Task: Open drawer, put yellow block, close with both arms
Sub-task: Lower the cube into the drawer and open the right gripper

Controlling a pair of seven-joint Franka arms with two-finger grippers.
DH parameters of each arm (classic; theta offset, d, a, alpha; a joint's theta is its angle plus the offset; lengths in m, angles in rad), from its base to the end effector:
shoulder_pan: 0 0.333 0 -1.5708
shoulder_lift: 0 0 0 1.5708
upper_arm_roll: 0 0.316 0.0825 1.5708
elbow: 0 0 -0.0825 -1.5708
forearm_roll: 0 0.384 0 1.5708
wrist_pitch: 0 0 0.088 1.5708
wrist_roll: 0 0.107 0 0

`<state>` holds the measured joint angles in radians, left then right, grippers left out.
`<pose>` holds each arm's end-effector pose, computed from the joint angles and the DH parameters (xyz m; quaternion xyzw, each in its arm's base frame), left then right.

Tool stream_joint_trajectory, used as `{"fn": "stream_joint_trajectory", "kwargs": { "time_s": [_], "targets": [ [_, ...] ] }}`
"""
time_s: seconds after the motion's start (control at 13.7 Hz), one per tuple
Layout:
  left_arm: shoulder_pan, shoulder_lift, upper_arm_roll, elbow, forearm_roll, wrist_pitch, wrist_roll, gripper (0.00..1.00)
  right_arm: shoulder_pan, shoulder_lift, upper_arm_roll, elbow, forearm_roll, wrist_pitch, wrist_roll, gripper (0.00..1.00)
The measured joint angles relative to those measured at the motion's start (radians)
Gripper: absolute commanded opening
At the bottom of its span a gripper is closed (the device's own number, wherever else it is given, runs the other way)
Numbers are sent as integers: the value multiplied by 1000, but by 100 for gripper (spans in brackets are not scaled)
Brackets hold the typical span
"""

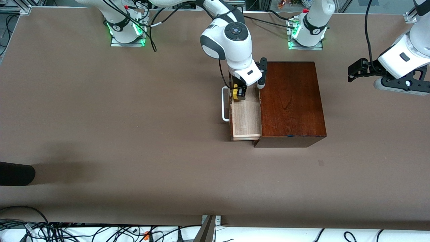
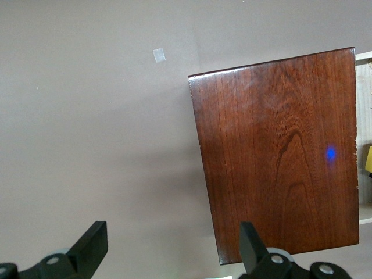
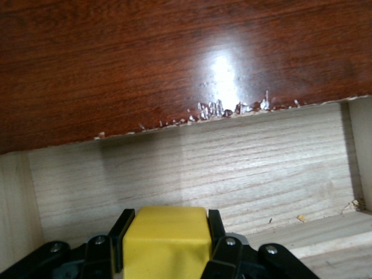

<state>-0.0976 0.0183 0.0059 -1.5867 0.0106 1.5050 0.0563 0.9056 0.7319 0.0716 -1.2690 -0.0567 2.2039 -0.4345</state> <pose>0.5495 -0.0494 0.6015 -0.9960 0.0738 0.0499 0.0062 0.4406 0.6238 0.3417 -0.7552 -0.6474 -0.0989 0.0259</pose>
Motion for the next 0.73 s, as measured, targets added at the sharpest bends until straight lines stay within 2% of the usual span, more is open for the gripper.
{"fn": "stream_joint_trajectory", "kwargs": {
  "time_s": [0.29,0.73],
  "targets": [
    [0,0,0,0,0,0,0,100,5,16,1,13,-55,8,-5,39],
    [0,0,0,0,0,0,0,100,6,31,2,17,-81,14,-52,40]
  ]
}}
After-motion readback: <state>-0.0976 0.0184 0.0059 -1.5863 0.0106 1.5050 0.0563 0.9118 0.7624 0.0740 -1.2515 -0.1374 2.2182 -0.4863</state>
